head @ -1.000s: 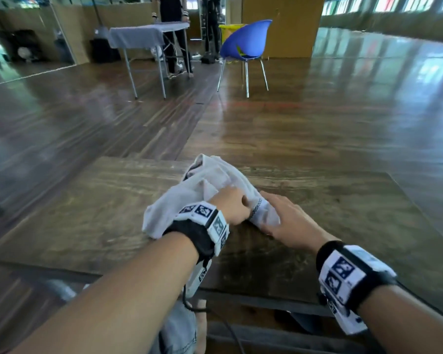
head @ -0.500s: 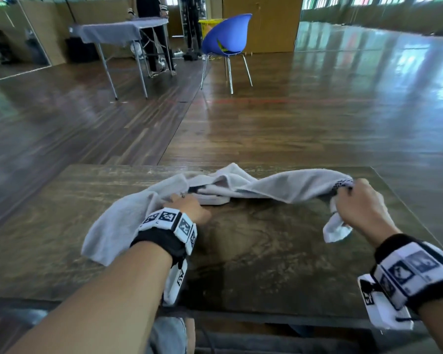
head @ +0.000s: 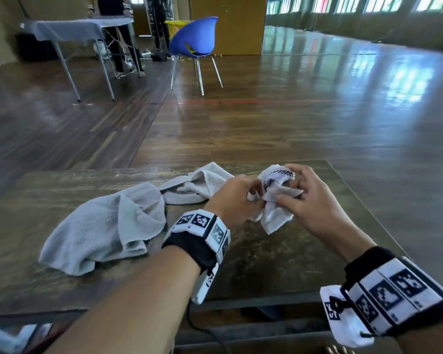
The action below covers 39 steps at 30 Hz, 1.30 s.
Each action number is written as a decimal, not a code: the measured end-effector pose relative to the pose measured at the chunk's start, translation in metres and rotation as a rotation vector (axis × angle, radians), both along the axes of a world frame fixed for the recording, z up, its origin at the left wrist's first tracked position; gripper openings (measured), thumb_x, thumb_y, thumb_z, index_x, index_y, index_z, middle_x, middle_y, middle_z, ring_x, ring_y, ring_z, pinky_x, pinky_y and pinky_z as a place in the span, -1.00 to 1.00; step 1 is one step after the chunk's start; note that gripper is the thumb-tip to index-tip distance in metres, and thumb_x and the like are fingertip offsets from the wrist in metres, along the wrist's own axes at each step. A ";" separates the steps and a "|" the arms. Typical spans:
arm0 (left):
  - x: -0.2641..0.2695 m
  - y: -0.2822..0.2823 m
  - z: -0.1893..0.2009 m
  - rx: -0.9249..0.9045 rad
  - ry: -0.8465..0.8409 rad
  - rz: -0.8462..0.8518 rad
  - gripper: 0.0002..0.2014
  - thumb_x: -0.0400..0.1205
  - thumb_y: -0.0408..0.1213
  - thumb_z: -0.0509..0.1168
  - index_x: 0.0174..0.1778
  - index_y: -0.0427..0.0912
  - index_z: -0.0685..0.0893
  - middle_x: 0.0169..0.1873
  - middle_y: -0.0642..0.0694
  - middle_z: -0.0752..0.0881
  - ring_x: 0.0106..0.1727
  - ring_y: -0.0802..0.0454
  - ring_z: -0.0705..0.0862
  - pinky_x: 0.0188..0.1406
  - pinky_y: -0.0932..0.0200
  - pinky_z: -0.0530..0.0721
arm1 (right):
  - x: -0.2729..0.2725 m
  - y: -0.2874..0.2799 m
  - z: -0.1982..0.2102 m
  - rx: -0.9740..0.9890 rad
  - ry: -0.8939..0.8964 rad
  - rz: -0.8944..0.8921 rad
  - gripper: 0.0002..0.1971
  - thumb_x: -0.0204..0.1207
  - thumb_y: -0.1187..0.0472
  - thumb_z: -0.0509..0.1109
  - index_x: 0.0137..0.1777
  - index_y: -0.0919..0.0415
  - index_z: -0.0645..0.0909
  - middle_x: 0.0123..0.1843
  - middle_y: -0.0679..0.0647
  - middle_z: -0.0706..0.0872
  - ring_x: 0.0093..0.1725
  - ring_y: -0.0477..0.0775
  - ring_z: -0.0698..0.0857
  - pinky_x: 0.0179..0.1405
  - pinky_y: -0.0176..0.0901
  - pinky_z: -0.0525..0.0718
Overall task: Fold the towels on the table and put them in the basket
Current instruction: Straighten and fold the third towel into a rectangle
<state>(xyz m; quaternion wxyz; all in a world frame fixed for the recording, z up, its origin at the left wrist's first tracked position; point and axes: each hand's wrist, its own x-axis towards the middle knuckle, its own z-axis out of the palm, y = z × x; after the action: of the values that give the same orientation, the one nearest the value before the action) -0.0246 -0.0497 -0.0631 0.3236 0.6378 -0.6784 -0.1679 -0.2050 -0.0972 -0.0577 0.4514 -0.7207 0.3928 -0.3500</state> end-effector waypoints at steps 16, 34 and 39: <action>-0.042 -0.016 0.020 -0.217 -0.062 0.201 -0.52 0.64 -0.13 0.18 -0.64 -0.13 0.34 -0.71 0.06 0.42 -0.61 0.12 0.39 -0.50 0.14 0.32 | -0.051 -0.004 0.008 -0.287 -0.016 -0.069 -0.29 0.58 0.55 0.31 0.67 0.02 0.33 0.56 -0.02 0.53 0.47 -0.15 0.61 0.45 -0.32 0.59; -0.047 -0.027 0.033 0.264 0.649 0.088 -0.61 0.58 -0.08 0.22 -0.16 -0.39 0.72 -0.23 -0.37 0.72 -0.18 -0.05 0.63 -0.07 -0.12 0.61 | -0.020 -0.023 -0.004 -0.115 0.139 -0.117 -0.75 0.65 0.25 0.33 0.27 -0.03 0.57 0.00 -0.18 0.77 0.02 -0.19 0.75 -0.07 -0.47 0.64; -0.045 -0.022 0.031 -0.148 0.135 0.067 -0.71 0.63 -0.42 0.24 0.14 0.05 0.65 0.08 -0.04 0.56 -0.03 0.27 0.57 -0.08 0.38 0.58 | -0.017 -0.018 0.009 -0.104 0.170 -0.050 -0.74 0.63 0.26 0.18 0.00 0.00 0.70 -0.17 0.04 0.81 -0.13 0.12 0.77 -0.12 0.12 0.74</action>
<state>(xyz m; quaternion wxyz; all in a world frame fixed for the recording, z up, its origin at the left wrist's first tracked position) -0.0691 -0.0721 -0.0318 0.4202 0.6217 -0.6440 -0.1488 -0.2219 -0.1150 -0.0485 0.3697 -0.7602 0.4289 -0.3186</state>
